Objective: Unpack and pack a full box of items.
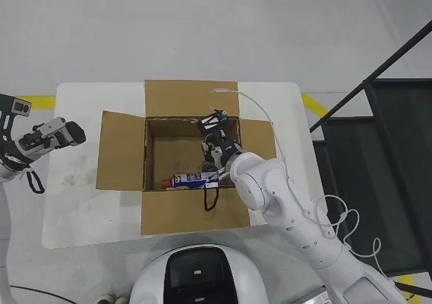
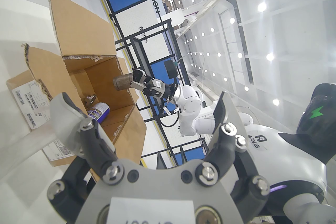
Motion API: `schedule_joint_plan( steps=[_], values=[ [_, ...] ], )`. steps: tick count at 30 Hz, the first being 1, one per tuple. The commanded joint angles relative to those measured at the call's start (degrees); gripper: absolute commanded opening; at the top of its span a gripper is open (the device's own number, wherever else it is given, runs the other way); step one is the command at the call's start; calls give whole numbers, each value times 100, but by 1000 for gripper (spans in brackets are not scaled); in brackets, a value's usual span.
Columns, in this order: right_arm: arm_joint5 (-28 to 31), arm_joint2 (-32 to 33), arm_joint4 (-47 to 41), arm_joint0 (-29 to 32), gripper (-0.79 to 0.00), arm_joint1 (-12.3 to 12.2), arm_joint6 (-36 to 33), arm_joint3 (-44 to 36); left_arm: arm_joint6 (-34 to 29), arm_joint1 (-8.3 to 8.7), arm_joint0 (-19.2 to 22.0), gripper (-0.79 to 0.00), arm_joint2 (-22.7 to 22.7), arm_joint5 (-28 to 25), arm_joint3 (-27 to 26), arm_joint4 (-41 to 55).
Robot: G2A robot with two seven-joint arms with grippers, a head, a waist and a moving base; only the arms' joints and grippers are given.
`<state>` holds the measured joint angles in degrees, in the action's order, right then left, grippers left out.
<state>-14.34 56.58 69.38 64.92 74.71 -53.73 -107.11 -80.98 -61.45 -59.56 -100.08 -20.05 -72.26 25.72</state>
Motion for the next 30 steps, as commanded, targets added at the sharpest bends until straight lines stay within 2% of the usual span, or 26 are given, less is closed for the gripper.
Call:
schedule_joint_plan(
  steps=[1,7,15,23,30],
  values=[
    [57,82,-20,48,-785,-8,119,-41,0,0,0,0,0,0,0,0],
    [-8,649,403,256,-785,-87,51,-555,0,0,0,0,0,0,0,0],
    [-45,1935,127,638,-785,-195,28,-730,0,0,0,0,0,0,0,0],
    [218,2899,-407,880,-785,-268,226,-172,0,0,0,0,0,0,0,0],
    [430,3315,-643,843,-785,-308,582,686,0,0,0,0,0,0,0,0]
  ],
)
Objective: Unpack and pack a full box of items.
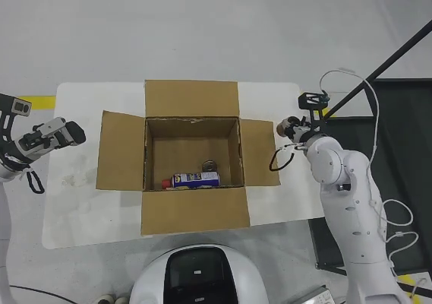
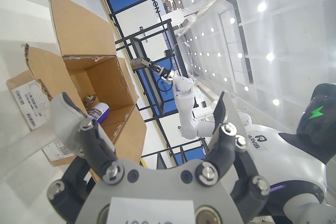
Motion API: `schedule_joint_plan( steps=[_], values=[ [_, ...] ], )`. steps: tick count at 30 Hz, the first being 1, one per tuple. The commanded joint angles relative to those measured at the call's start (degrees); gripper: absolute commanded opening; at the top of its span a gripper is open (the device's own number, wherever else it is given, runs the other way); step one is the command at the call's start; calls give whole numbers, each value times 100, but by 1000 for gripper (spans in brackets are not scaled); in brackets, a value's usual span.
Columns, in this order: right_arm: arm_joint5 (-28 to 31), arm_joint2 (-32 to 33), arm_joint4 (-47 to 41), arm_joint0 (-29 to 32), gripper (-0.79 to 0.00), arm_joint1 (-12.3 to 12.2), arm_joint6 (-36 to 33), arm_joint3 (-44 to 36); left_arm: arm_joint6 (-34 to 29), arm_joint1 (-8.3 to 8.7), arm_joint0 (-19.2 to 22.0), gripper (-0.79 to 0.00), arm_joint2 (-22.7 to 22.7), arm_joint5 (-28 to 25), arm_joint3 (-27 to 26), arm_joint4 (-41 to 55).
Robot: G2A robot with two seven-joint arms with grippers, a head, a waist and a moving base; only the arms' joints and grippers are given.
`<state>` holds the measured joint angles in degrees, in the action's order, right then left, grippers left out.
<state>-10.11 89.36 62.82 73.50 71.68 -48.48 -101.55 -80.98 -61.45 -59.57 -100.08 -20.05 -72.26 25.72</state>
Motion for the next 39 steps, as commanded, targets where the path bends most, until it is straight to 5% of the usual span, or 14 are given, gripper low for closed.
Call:
schedule_joint_plan(
  steps=[1,20,35,37,39],
  values=[
    [22,61,39,-34,-785,-10,111,254,0,0,0,0,0,0,0,0],
    [-360,-584,67,-1156,-785,124,957,3050,0,0,0,0,0,0,0,0],
    [-809,-1003,-33,-1775,-779,288,1793,4257,0,0,0,0,0,0,0,0],
    [-831,-1020,-82,-1843,-582,305,1875,4389,0,0,0,0,0,0,0,0],
    [-860,-1035,-141,-1895,-148,322,1931,4492,0,0,0,0,0,0,0,0]
  ],
)
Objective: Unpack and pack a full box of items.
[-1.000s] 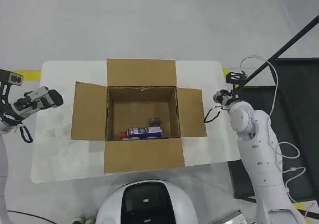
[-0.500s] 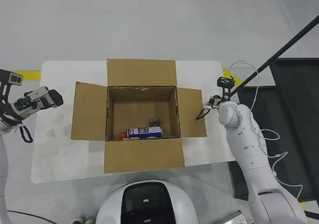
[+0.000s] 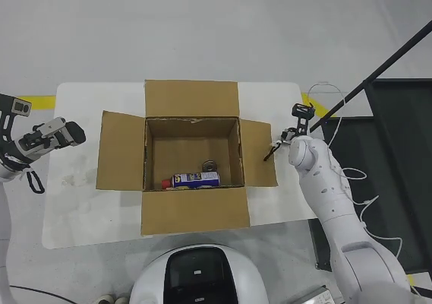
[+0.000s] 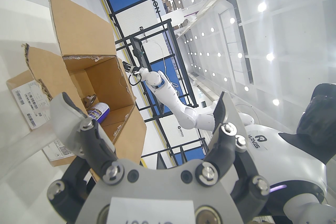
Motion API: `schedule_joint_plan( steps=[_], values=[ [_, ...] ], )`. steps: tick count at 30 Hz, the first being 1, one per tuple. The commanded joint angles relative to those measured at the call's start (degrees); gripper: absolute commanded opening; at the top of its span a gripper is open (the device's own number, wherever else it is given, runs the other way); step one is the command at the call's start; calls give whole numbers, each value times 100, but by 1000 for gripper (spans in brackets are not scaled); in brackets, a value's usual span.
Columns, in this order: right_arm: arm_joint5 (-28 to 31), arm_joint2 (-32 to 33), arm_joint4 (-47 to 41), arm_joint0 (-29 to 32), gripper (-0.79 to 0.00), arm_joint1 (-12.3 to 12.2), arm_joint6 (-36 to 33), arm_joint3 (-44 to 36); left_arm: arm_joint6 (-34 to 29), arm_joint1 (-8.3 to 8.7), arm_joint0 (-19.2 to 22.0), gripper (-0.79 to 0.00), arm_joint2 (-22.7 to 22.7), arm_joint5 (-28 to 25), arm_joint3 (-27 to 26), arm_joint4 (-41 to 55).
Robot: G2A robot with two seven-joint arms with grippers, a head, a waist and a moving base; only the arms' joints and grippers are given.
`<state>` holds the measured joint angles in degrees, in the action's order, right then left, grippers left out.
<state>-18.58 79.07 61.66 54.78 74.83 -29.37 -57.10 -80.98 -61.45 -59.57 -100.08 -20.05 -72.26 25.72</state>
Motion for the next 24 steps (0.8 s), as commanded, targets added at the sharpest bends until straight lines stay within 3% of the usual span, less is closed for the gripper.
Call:
schedule_joint_plan(
  steps=[1,10,18,24],
  values=[
    [-18,-12,-53,-45,0,14,44,88,0,0,0,0,0,0,0,0],
    [-139,84,-153,-28,0,19,216,-13,0,0,0,0,0,0,0,0],
    [-607,497,247,812,0,-89,300,-2143,0,0,0,0,0,0,0,0],
    [-98,361,597,1207,0,-139,-484,-3822,0,0,0,0,0,0,0,0]
  ],
)
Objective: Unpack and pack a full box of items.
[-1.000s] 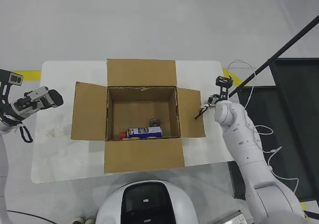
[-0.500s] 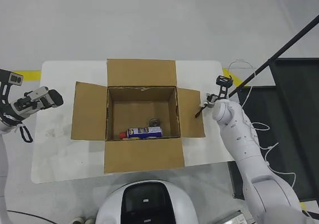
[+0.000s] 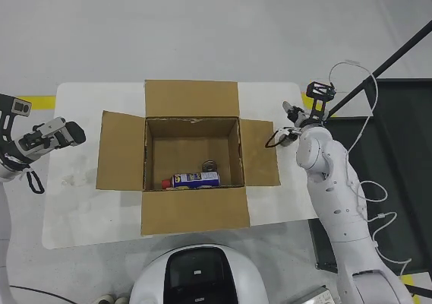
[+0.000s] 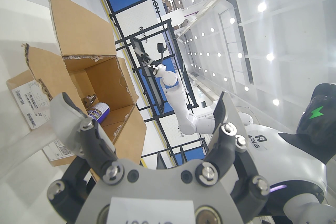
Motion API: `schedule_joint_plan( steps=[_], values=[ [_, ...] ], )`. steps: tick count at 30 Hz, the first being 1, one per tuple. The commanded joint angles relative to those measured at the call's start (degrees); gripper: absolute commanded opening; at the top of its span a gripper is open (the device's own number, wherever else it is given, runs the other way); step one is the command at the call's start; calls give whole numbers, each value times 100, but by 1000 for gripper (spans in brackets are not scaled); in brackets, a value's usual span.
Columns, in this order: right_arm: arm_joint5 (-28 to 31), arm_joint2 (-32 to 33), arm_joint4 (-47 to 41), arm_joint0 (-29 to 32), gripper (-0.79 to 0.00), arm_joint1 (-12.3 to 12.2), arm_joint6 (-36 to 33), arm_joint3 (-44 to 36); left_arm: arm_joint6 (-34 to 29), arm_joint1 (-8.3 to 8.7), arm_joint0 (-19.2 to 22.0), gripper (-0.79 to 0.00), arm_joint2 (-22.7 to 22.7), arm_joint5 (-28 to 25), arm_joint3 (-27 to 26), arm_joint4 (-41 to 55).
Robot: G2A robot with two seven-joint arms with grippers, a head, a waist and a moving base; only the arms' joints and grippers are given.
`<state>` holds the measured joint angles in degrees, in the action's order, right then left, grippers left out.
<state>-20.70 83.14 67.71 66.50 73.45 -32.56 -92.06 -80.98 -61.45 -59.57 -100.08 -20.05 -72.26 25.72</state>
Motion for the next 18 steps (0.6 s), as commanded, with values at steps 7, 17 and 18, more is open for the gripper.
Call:
schedule_joint_plan(
  steps=[7,17,18],
  values=[
    [1340,-672,-253,133,0,-6,-1289,-1470,0,0,0,0,0,0,0,0],
    [2221,-1600,-229,28,0,27,-2076,-1435,0,0,0,0,0,0,0,0],
    [2211,-1667,-290,15,0,39,-2092,-1412,0,0,0,0,0,0,0,0]
  ],
)
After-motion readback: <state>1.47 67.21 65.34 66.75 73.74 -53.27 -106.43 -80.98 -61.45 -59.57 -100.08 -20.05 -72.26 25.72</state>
